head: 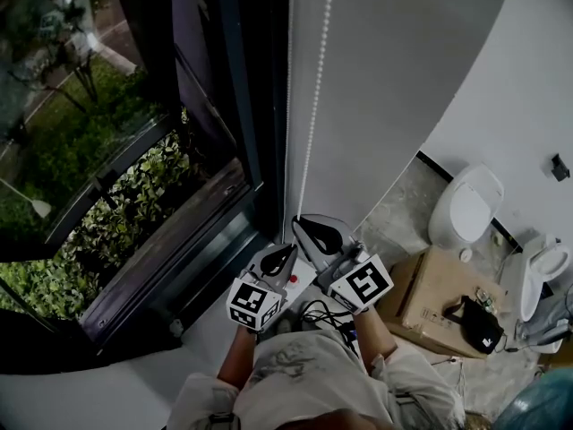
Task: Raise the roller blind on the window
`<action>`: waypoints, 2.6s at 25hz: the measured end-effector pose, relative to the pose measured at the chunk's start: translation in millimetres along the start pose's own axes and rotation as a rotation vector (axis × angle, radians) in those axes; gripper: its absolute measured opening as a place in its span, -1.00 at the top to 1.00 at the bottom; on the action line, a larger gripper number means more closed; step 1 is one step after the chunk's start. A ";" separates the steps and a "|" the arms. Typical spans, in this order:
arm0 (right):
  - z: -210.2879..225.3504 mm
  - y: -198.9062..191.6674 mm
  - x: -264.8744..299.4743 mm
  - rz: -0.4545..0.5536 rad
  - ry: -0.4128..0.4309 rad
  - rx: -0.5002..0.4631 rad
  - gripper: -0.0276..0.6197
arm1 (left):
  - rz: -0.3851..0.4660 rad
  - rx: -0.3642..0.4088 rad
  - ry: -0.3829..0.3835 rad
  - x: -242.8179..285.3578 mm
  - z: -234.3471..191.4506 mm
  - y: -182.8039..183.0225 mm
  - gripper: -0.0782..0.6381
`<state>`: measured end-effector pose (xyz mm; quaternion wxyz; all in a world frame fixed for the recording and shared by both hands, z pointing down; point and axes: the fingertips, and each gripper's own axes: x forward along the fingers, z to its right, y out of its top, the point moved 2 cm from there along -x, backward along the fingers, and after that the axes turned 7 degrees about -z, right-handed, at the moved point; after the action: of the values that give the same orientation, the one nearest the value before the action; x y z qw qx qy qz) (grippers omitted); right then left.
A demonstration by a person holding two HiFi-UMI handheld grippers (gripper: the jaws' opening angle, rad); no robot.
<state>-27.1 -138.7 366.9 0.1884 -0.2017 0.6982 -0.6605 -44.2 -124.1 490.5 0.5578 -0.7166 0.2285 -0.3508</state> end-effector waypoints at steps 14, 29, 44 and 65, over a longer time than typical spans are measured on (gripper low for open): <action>-1.8 -40.0 -0.1 -0.081 -0.016 0.006 0.89 | -0.060 -0.030 -0.003 9.6 -2.6 -39.6 0.75; -4.6 -50.8 -4.4 -0.111 -0.023 -0.001 0.88 | -0.051 -0.037 -0.018 10.7 2.3 -50.7 0.75; -3.6 -41.4 0.1 -0.051 -0.061 -0.081 0.82 | -0.020 -0.017 0.012 7.6 -1.9 -47.3 0.74; 10.9 -54.4 -14.3 -0.116 -0.131 -0.056 0.58 | 0.022 -0.032 0.054 -6.2 -15.7 -34.7 0.58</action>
<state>-7.4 -142.8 420.6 0.1895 -0.2896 0.6898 -0.6359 -62.4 -120.3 524.4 0.5436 -0.7132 0.2571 -0.3601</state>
